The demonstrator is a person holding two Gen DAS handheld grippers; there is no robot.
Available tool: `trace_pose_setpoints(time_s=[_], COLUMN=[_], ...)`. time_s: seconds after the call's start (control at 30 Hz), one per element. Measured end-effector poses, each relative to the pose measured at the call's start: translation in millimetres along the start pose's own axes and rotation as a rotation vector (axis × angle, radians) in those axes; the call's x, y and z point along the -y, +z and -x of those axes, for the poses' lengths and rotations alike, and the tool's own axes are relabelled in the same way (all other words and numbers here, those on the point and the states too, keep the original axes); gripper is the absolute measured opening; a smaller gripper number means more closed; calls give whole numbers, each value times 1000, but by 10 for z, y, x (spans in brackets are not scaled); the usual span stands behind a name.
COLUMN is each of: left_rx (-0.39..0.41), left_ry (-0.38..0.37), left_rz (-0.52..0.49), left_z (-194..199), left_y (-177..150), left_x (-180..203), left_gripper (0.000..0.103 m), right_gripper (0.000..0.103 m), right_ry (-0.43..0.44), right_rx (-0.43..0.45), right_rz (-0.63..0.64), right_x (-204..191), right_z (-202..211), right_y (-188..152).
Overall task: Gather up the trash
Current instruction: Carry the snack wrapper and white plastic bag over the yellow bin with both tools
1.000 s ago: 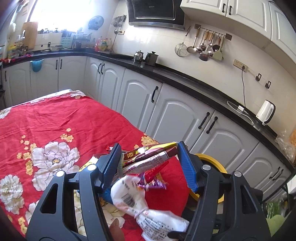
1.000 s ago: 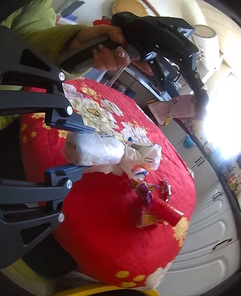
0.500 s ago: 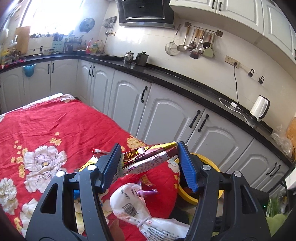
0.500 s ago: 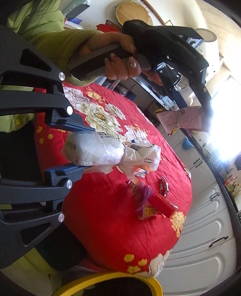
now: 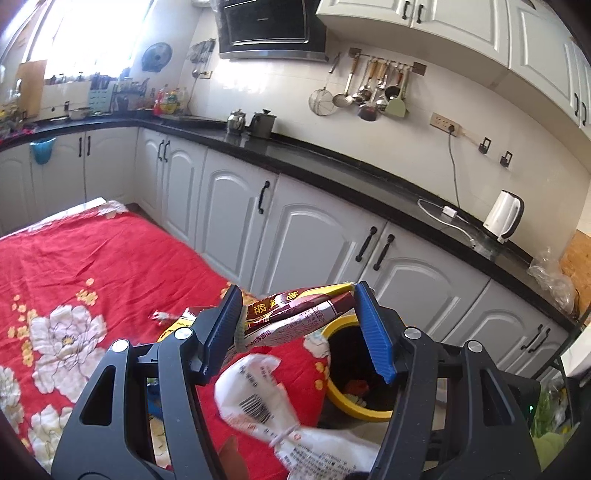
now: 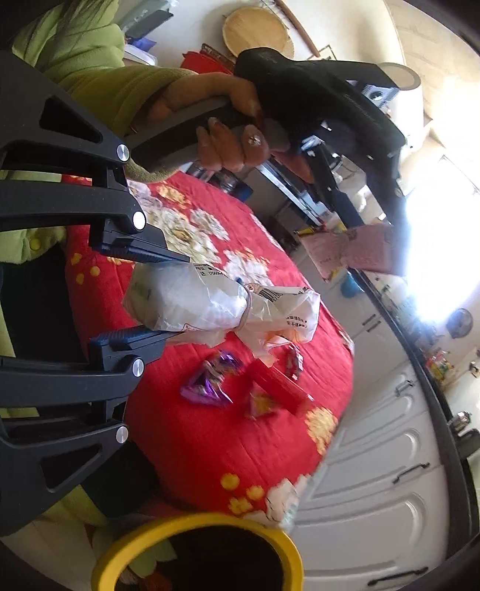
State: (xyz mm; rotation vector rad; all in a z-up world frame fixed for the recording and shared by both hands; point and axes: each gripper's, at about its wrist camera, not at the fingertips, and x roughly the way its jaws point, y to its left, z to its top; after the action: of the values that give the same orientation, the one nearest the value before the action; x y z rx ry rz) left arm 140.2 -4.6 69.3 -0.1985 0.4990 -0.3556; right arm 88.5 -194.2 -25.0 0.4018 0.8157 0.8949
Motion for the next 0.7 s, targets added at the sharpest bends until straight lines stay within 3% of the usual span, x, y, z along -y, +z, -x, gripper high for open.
trace_pose_setpoints(time_s=[0.7], left_rx=[-72], left_ry=[-121], left_rz=[-63], left_z=[-608], left_y=[-82], left_x=[710], left_gripper=[54], right_gripper=[29], right_ry=[-232], right_rx=[243], right_rz=[-99], right_x=[788], right_z=[963], right_y=[97])
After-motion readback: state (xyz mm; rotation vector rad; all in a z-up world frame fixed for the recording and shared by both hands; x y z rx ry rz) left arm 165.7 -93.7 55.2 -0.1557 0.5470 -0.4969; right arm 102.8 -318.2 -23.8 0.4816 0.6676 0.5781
